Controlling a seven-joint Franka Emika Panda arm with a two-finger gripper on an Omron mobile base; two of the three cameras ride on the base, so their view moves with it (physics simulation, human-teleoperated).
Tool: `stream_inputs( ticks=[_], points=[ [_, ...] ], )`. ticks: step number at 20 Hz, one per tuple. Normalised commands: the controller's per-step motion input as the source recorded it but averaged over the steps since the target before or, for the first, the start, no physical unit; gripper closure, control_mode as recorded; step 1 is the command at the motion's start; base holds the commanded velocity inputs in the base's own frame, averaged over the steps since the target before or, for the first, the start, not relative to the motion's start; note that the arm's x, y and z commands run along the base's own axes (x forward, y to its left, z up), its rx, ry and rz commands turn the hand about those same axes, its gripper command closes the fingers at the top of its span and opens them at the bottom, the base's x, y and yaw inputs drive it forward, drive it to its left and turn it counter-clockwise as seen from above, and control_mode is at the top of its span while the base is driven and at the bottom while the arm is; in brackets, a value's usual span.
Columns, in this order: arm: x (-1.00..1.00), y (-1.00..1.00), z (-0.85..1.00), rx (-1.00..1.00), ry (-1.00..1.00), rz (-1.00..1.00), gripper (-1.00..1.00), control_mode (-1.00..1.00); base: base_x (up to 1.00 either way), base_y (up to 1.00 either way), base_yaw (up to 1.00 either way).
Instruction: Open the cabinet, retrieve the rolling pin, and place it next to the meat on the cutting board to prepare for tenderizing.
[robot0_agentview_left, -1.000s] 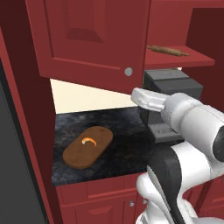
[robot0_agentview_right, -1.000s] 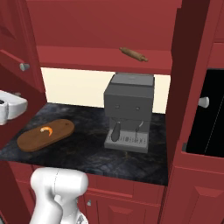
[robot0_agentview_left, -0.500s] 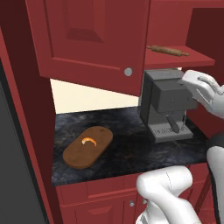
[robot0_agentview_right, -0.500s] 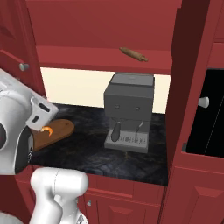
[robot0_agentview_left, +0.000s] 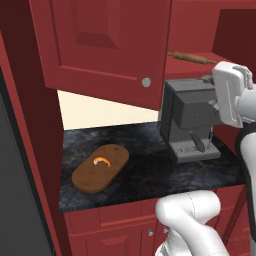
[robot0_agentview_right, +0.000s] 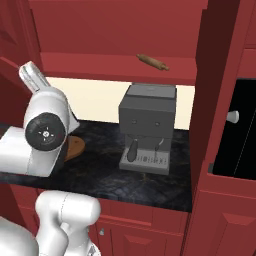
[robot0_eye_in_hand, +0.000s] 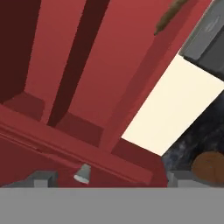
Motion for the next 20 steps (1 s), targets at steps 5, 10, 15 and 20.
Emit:
stream_inputs(
  ticks=[5, 10, 15, 20],
  points=[
    [0.62, 0.00, -0.05, 0.28, 0.04, 0.08, -1.00, -1.00, 0.00, 0.00, 0.00],
    [0.60, 0.01, -0.12, 0.19, 0.03, 0.08, -1.00, -1.00, 0.00, 0.00, 0.00],
    [0.53, 0.10, -0.13, 0.07, 0.05, 0.13, -1.00, -1.00, 0.00, 0.00, 0.00],
    [0.56, 0.20, -0.07, 0.03, 0.08, 0.18, -1.00, -1.00, 0.00, 0.00, 0.00]
  ],
)
